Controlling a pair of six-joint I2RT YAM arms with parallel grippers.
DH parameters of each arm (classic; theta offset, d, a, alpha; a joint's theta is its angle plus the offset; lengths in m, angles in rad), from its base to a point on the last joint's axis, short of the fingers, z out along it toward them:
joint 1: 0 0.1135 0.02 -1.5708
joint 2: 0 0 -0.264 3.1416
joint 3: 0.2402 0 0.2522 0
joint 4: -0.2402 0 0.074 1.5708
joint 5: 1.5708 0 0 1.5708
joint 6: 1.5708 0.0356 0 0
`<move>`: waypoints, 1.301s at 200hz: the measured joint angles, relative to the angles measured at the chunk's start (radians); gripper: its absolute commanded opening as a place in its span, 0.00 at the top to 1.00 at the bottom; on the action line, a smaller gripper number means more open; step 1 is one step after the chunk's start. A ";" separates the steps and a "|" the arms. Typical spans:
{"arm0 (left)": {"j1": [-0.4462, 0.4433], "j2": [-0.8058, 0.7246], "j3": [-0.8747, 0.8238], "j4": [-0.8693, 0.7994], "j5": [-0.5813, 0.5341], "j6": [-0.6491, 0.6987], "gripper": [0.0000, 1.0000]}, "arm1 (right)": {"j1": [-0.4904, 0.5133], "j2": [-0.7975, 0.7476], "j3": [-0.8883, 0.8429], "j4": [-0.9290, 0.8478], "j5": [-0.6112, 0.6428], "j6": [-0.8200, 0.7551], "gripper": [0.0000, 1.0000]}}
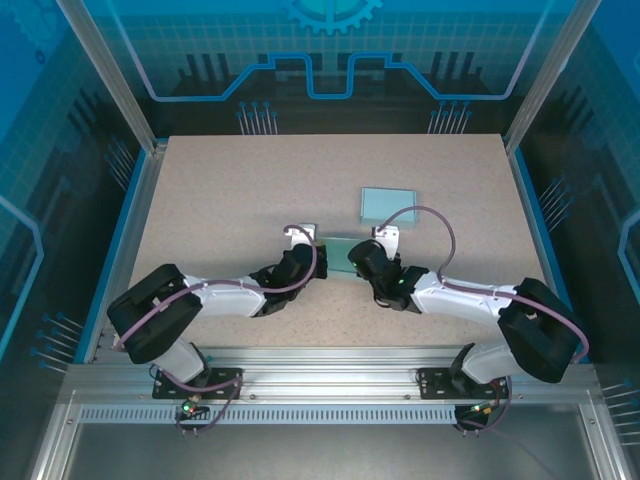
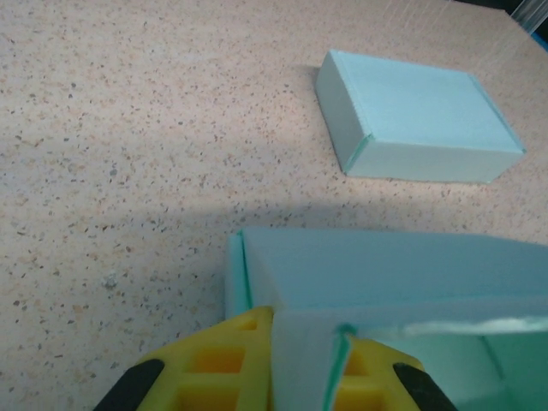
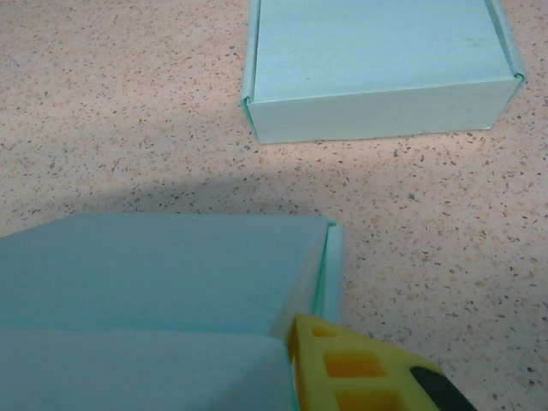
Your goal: Fold the paper box
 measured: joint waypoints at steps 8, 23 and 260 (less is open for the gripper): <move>-0.003 0.006 0.000 -0.003 0.000 0.000 0.90 | 0.000 0.005 0.003 -0.005 0.000 0.006 0.83; -0.007 0.010 0.000 -0.005 -0.001 0.000 0.90 | 0.000 0.011 0.012 -0.016 0.002 0.013 0.83; -0.089 -0.278 -0.195 -0.121 0.118 0.031 0.15 | 0.094 0.038 -0.093 -0.090 0.065 0.028 0.41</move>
